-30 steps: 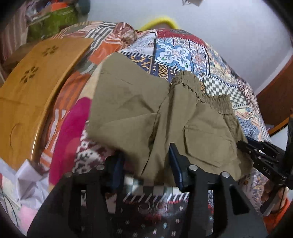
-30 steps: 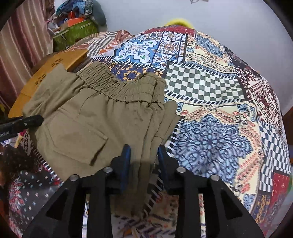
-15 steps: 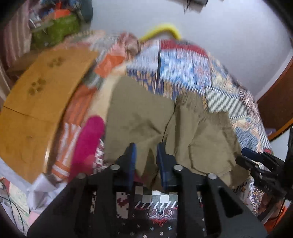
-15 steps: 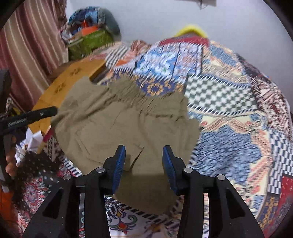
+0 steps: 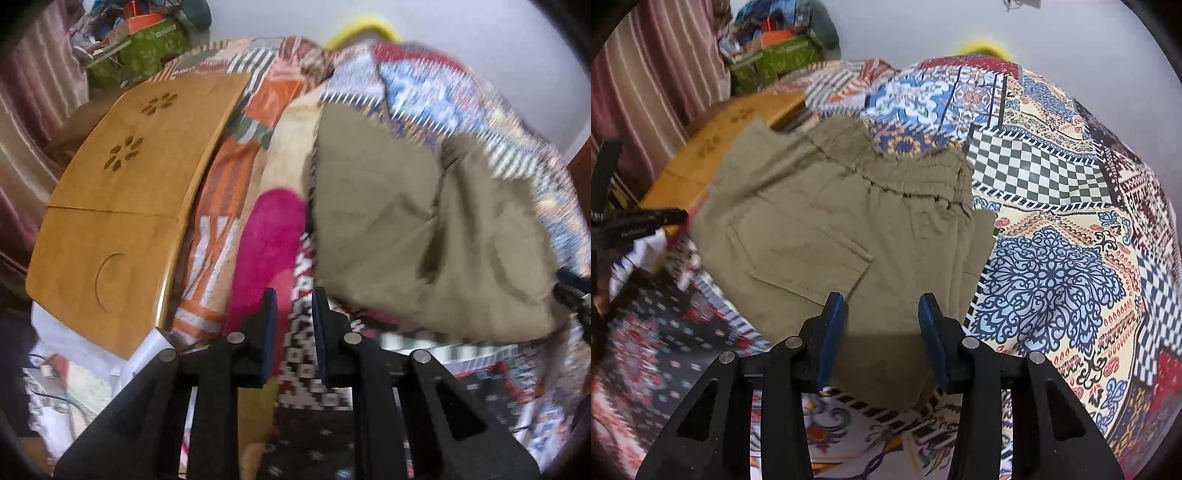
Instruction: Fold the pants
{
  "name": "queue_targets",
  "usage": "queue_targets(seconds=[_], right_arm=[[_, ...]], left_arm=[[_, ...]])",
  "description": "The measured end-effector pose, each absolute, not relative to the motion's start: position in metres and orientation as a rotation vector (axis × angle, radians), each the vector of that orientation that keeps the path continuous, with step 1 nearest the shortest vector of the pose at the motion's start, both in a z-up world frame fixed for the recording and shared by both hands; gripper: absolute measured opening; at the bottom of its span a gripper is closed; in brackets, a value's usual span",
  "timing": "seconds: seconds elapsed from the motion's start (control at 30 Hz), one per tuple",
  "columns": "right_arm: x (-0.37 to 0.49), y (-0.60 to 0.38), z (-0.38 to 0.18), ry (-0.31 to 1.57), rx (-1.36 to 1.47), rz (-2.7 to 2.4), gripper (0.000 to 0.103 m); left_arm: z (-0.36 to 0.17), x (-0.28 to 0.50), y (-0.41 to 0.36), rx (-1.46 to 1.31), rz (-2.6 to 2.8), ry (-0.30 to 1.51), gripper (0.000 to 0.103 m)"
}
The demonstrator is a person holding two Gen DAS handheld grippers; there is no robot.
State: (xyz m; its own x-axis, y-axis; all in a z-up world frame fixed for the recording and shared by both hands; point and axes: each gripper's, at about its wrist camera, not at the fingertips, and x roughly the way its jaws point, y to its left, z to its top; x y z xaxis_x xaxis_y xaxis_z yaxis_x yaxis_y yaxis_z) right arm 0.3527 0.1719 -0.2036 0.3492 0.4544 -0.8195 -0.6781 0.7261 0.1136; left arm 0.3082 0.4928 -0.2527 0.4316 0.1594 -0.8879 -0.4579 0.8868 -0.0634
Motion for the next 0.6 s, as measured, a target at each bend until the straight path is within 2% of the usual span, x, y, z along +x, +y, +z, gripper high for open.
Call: queue_targets(seconds=[0.23, 0.47, 0.57, 0.6], right_arm=[[0.349, 0.147, -0.156, 0.866, -0.157, 0.737, 0.039], [0.318, 0.104, -0.076, 0.699, -0.047, 0.739, 0.039], [0.287, 0.088, -0.039, 0.598, -0.031, 0.739, 0.039], [0.276, 0.083, -0.028, 0.571, -0.024, 0.741, 0.039]], left_arm=[[-0.194, 0.306, 0.449, -0.338, 0.289, 0.896, 0.018], [-0.106, 0.278, 0.382, -0.271, 0.225, 0.693, 0.018], [-0.063, 0.249, 0.350, -0.216, 0.217, 0.594, 0.024], [-0.048, 0.237, 0.338, -0.200, 0.216, 0.555, 0.029]])
